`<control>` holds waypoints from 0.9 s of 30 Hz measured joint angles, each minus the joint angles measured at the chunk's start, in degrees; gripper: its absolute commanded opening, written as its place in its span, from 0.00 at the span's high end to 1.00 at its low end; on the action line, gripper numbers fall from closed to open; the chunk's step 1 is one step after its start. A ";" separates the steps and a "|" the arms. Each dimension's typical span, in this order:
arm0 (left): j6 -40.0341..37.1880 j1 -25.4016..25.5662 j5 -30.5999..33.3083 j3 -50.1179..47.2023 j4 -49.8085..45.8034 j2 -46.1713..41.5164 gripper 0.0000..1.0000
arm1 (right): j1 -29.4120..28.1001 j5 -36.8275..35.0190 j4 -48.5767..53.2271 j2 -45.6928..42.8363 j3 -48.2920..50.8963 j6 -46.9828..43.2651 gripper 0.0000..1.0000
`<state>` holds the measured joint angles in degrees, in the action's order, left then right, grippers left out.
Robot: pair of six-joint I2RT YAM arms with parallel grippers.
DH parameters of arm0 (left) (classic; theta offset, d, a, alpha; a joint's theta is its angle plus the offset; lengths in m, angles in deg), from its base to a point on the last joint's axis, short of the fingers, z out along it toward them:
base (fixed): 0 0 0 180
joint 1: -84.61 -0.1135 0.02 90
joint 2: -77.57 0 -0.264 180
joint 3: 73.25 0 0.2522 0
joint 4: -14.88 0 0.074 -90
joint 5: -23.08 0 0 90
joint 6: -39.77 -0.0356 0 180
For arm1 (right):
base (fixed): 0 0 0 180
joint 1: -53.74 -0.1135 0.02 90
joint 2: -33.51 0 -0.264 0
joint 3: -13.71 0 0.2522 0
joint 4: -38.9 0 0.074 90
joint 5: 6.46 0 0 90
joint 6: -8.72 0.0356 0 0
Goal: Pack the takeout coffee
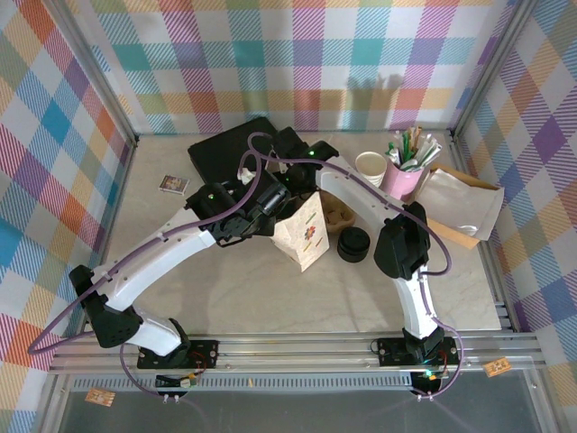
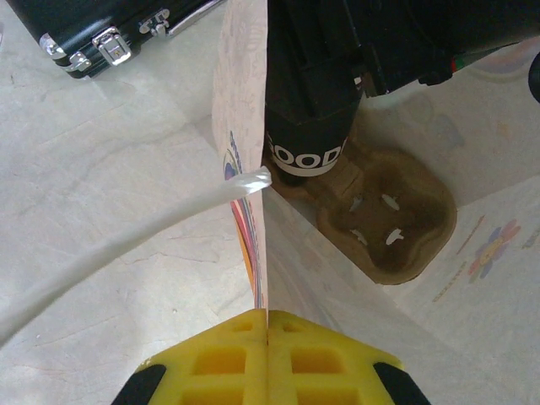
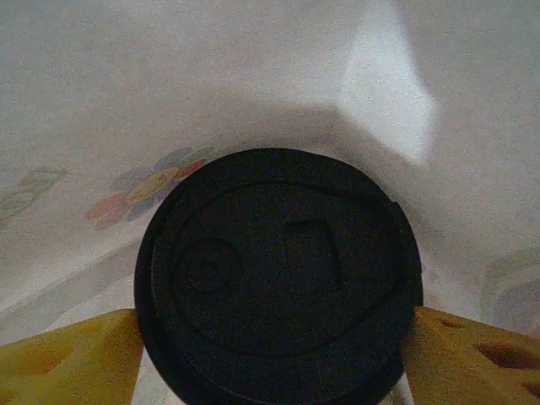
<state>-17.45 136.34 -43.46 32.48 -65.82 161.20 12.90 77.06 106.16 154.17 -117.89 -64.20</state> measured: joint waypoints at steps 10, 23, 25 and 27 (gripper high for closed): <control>0.00 0.00 0.00 0.00 -0.24 0.33 1.00 | 0.00 1.46 -8.20 -6.93 11.72 -2.99 0.31; 0.00 0.00 0.02 0.00 -0.42 0.33 1.00 | -0.59 1.09 -15.78 -11.43 19.89 -7.78 0.35; 0.00 0.00 0.04 0.00 -0.44 0.33 1.00 | -0.66 0.85 -16.96 -11.98 20.83 -8.57 0.36; 0.00 0.00 0.02 0.00 -0.42 0.33 1.00 | -0.81 0.39 -17.90 -12.59 21.88 -9.11 0.36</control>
<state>-17.45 136.34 -43.44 32.48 -66.23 161.53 12.09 77.45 88.26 141.58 -96.01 -73.31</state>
